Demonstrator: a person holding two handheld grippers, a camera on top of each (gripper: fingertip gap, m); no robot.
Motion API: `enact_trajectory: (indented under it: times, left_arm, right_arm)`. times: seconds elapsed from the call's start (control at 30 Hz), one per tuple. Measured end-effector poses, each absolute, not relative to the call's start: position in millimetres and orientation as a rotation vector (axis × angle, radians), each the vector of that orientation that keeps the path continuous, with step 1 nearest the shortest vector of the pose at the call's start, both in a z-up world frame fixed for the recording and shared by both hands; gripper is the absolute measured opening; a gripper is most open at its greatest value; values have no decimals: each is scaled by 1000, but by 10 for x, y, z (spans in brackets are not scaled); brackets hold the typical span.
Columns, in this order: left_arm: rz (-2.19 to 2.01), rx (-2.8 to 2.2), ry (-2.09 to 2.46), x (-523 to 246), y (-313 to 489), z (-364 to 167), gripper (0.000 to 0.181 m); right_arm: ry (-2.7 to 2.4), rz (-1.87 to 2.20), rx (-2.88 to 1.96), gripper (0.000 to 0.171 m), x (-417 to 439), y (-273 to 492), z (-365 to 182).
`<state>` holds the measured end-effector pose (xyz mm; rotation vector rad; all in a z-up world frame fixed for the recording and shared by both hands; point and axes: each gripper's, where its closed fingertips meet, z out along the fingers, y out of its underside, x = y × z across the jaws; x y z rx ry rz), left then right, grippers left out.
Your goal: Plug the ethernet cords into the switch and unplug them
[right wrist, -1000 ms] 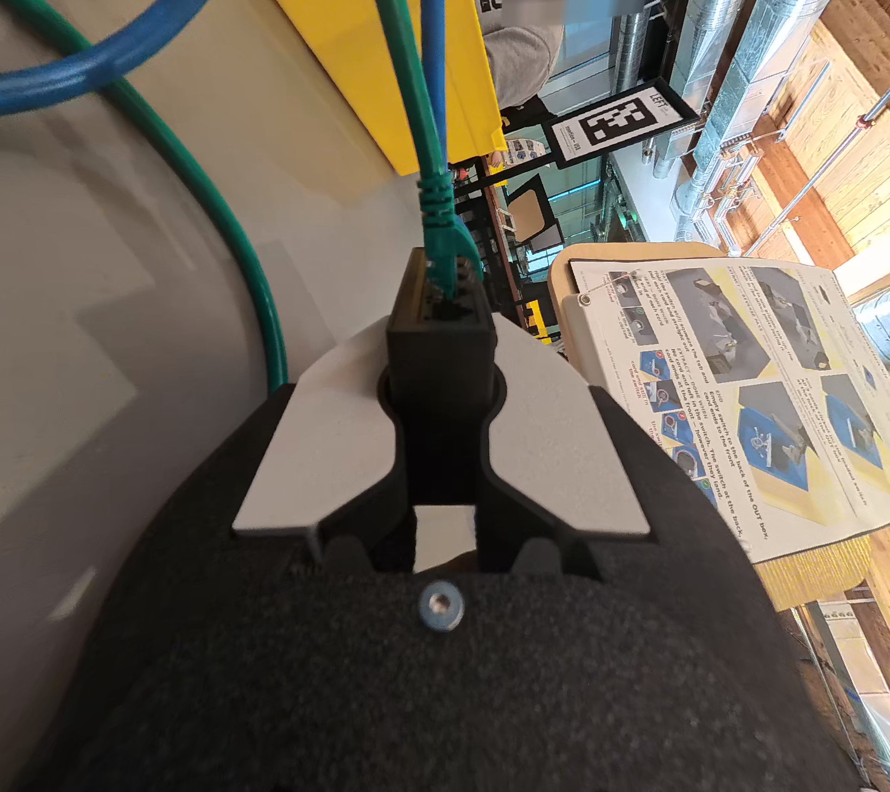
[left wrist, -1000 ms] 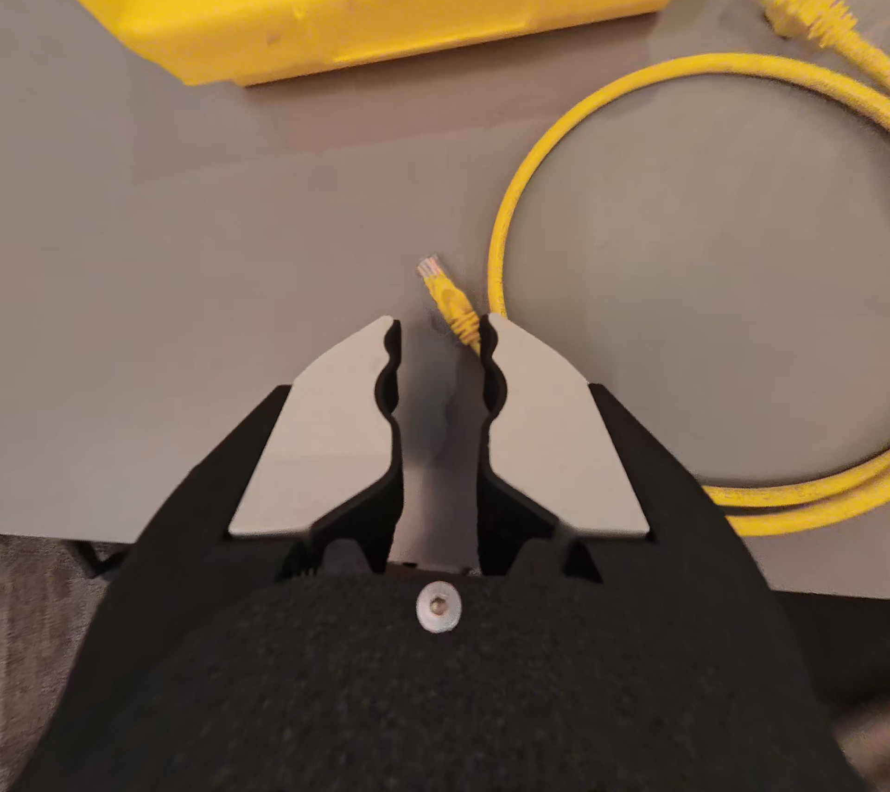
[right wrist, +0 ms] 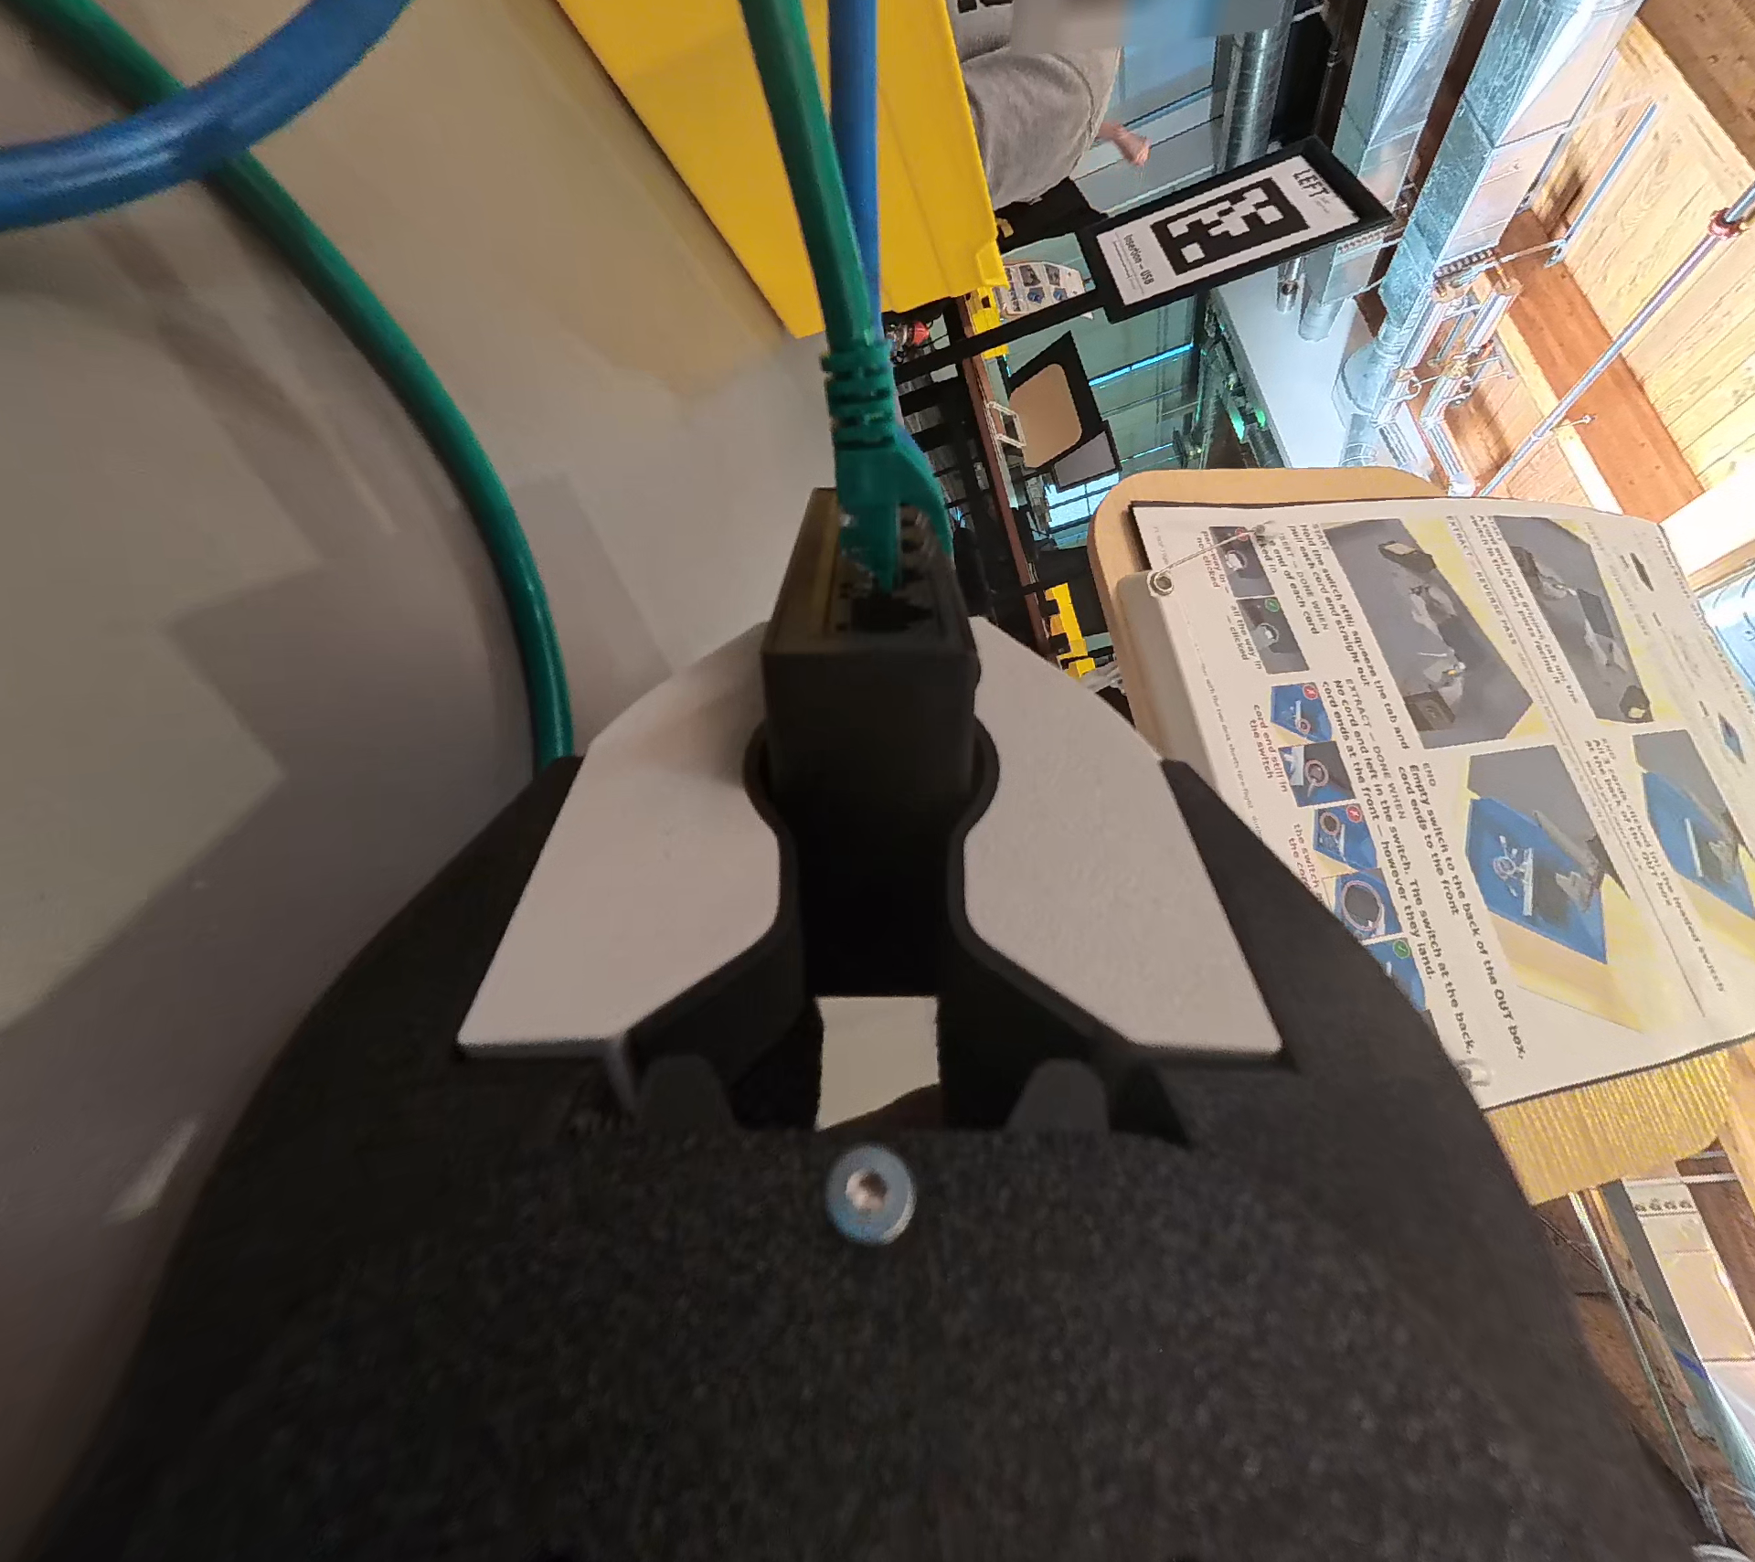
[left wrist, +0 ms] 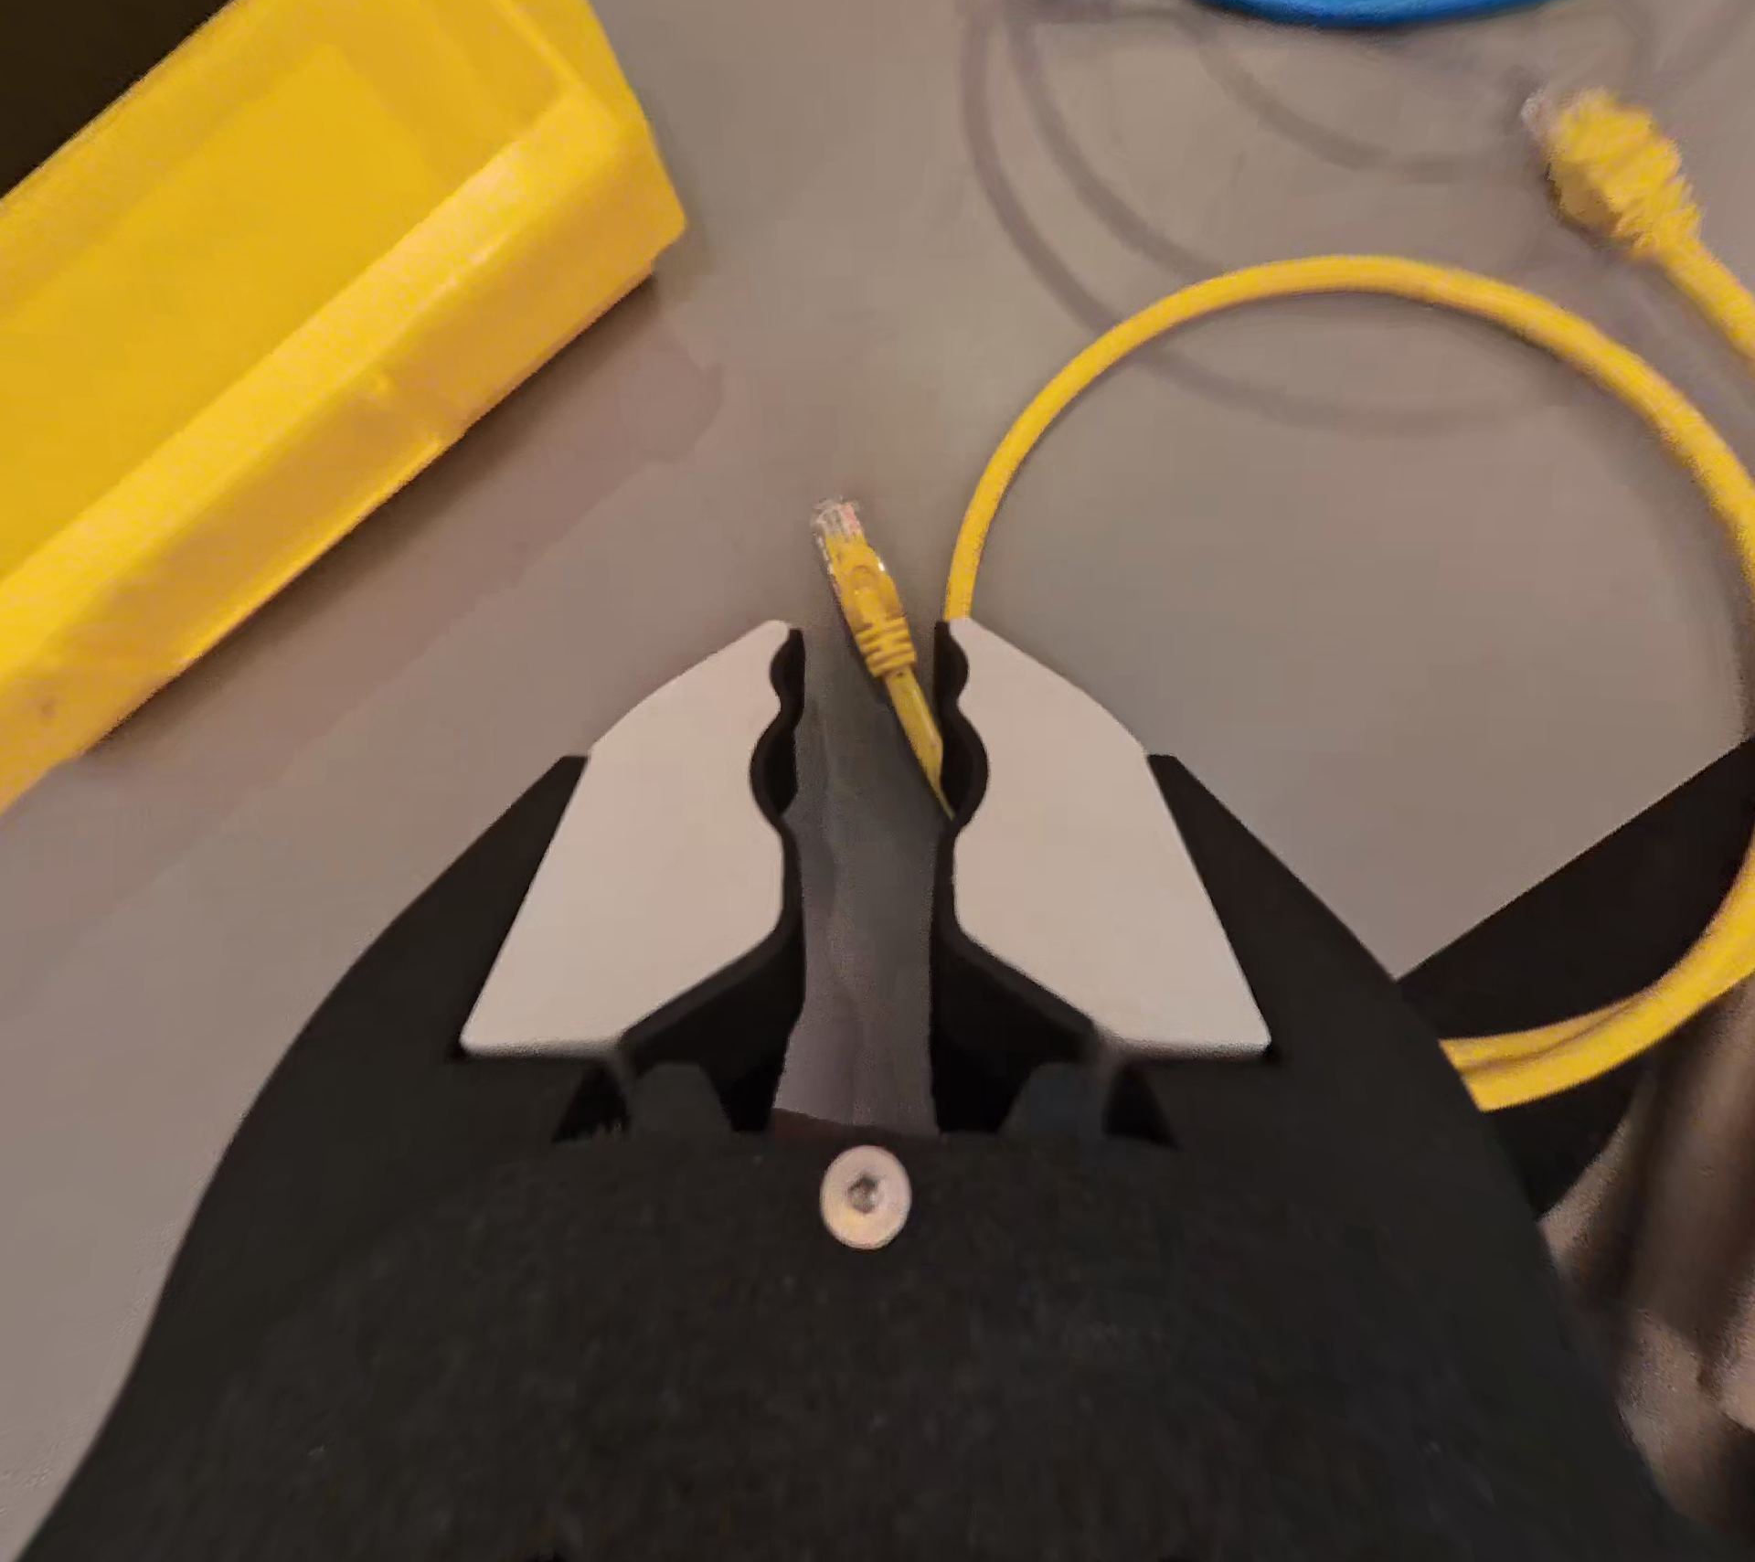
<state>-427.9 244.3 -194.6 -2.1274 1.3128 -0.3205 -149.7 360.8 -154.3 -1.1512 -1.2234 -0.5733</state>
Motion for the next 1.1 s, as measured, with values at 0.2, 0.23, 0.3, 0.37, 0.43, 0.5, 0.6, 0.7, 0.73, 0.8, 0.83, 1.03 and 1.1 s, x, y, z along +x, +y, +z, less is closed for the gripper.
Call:
enact_trajectory:
  times: [0.2, 0.23, 0.3, 0.37, 0.43, 0.5, 0.6, 0.7, 0.73, 0.8, 0.83, 1.03, 1.1]
  left_arm:
    - [-466, -2185, 939, -4418, 2299, -1822, 25]
    - [-446, -2196, 911, -4448, 2296, -1854, 24]
    - [-340, -2182, 873, -4520, 2355, -1887, 16]
    - [-285, -2178, 917, -4508, 2357, -1929, 18]
    - [-291, -2175, 952, -4444, 2335, -1950, 22]
    - [-310, -2188, 950, -4412, 2326, -1971, 22]
    - [-310, -2210, 965, -4417, 2310, -2038, 22]
    - [-278, -2197, 983, -4408, 2299, -2044, 19]
    - [-273, -2196, 982, -4409, 2297, -2044, 18]
    - [-299, -2202, 982, -4390, 2277, -2052, 11]
    - [-326, -2210, 975, -4380, 2268, -2056, 10]
    - [-503, -2286, 868, -4386, 2274, -2072, 13]
    - [-554, -2312, 807, -4415, 2302, -2077, 14]
  right_arm:
    - [-1227, -568, -1155, 30, -1500, 3610, -1552]
    - [-1228, -566, -1155, 30, -1501, 3609, -1552]
    - [-1229, -564, -1155, 30, -1504, 3611, -1553]
    - [-1228, -566, -1157, 30, -1502, 3611, -1554]
    - [-1227, -570, -1157, 30, -1498, 3610, -1551]
    - [-1227, -572, -1158, 30, -1496, 3611, -1554]
    - [-1227, -570, -1161, 30, -1495, 3613, -1556]
    - [-1228, -568, -1161, 30, -1496, 3614, -1556]
    - [-1228, -567, -1161, 30, -1496, 3614, -1556]
    - [-1229, -567, -1161, 30, -1497, 3614, -1556]
    - [-1228, -567, -1161, 30, -1497, 3614, -1556]
    - [-1228, -569, -1162, 30, -1494, 3615, -1556]
    - [-1227, -569, -1162, 30, -1493, 3616, -1555]
